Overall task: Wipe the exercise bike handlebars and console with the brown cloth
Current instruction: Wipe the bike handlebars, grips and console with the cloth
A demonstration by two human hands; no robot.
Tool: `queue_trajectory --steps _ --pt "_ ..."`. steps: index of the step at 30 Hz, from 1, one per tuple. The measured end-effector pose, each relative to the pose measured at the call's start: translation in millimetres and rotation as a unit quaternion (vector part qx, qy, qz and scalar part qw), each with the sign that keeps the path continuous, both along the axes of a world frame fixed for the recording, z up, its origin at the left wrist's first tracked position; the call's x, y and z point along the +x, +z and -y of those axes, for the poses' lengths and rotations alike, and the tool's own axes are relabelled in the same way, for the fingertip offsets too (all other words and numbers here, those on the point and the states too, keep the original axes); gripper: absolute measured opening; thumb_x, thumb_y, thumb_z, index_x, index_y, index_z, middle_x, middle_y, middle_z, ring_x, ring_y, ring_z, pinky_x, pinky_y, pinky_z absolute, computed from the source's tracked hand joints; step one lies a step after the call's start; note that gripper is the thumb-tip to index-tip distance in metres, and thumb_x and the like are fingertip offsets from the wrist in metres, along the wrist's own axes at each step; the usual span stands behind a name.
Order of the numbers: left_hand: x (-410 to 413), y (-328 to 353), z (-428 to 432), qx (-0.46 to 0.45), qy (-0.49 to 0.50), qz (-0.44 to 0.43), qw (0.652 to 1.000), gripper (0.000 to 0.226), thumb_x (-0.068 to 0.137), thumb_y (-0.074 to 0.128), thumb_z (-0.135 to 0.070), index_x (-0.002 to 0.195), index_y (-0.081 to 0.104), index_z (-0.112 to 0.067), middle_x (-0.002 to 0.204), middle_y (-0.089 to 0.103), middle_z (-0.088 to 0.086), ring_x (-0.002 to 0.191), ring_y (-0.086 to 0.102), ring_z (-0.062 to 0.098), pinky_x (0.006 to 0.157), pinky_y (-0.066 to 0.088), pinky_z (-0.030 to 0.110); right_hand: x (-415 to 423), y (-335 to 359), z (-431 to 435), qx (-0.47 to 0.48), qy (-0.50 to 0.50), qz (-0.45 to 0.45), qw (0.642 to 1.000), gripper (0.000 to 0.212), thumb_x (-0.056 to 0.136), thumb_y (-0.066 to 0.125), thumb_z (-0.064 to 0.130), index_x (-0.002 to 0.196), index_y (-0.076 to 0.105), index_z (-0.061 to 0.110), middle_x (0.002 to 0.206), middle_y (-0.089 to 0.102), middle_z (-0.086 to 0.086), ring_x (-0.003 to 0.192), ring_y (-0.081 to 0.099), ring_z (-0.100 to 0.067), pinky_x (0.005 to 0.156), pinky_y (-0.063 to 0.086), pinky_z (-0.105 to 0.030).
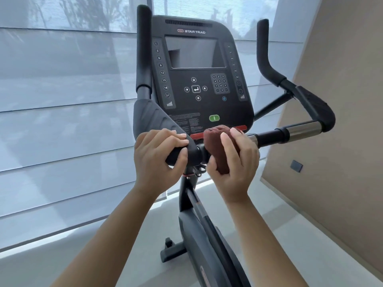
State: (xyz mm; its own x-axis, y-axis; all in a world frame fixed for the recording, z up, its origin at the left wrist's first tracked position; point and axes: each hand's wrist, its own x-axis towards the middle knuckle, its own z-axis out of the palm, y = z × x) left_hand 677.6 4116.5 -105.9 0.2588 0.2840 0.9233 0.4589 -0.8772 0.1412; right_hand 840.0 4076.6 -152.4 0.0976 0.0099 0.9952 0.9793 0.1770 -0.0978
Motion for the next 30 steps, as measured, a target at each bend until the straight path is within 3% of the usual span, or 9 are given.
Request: queue_trajectory --steps 5,10,15,20,22,25,30 --pt "-1.0 -3.0 -0.7 -0.003 0.005 -0.004 1.000 0.015 0.077 0.057 -0.018 0.072 0.069 -0.011 0.080 0.070 -0.003 0.080 0.064 0.019 0.075 0.037 0.028 35.7 2.9 -0.5 0.027 -0.012 -0.154 0.988 0.035 0.084 0.049 0.017 0.110 0.061 -0.003 0.107 0.062 -0.027 0.102 0.056 -0.032 0.081 0.051 -0.053" --pt "-5.3 -9.3 -1.9 0.022 -0.008 0.009 1.000 0.015 0.077 0.057 -0.017 0.070 0.070 -0.012 0.079 0.071 -0.003 0.079 0.064 0.019 0.073 0.040 0.031 -38.1 -7.2 -2.8 -0.004 0.060 -0.042 0.997 0.032 0.086 0.054 0.023 0.114 0.057 0.008 0.112 0.061 -0.019 0.105 0.058 -0.036 0.092 0.048 -0.050" --pt "-6.4 -2.8 -2.9 0.030 -0.036 0.013 0.999 0.015 0.077 0.057 -0.015 0.070 0.070 -0.010 0.081 0.071 -0.002 0.081 0.065 0.019 0.073 0.042 0.033 -12.8 8.4 10.4 -0.031 0.048 0.051 0.997 0.031 0.085 0.055 0.021 0.113 0.056 0.008 0.109 0.062 -0.019 0.101 0.060 -0.035 0.088 0.049 -0.050" --pt "-9.2 -7.6 3.0 -0.009 -0.034 -0.007 0.999 0.016 0.078 0.057 -0.015 0.074 0.070 -0.007 0.085 0.071 0.001 0.086 0.065 0.023 0.078 0.041 0.035 75.0 13.1 34.9 -0.084 -0.049 -0.030 0.995 0.033 0.082 0.056 0.014 0.111 0.062 -0.001 0.105 0.063 -0.022 0.095 0.058 -0.035 0.090 0.045 -0.035" --pt "-13.1 -10.4 6.2 -0.025 -0.012 -0.018 0.999 0.019 0.078 0.055 -0.018 0.077 0.070 -0.006 0.087 0.071 0.004 0.088 0.064 0.027 0.081 0.040 0.038 101.3 18.5 38.6 -0.127 -0.074 -0.019 0.989 0.033 0.080 0.057 0.013 0.110 0.063 0.000 0.105 0.063 -0.022 0.094 0.058 -0.036 0.089 0.043 -0.032" --pt "-4.0 -14.3 24.3 -0.013 0.018 -0.048 0.999 0.021 0.082 0.054 -0.022 0.083 0.070 -0.009 0.092 0.070 0.004 0.092 0.060 0.025 0.086 0.036 0.034 93.9 25.6 33.9 -0.163 -0.055 -0.032 0.985 0.033 0.078 0.055 0.016 0.108 0.065 0.004 0.103 0.064 -0.017 0.093 0.057 -0.033 0.084 0.047 -0.036" --pt "41.5 -11.0 51.8 -0.021 -0.024 -0.093 0.995 0.021 0.084 0.055 -0.023 0.093 0.069 -0.010 0.098 0.069 0.005 0.099 0.056 0.021 0.086 0.039 0.032 63.5 39.0 35.8 -0.258 0.034 -0.047 0.964 0.039 0.078 0.050 0.027 0.110 0.065 0.012 0.103 0.065 -0.006 0.089 0.059 -0.025 0.084 0.041 -0.022"
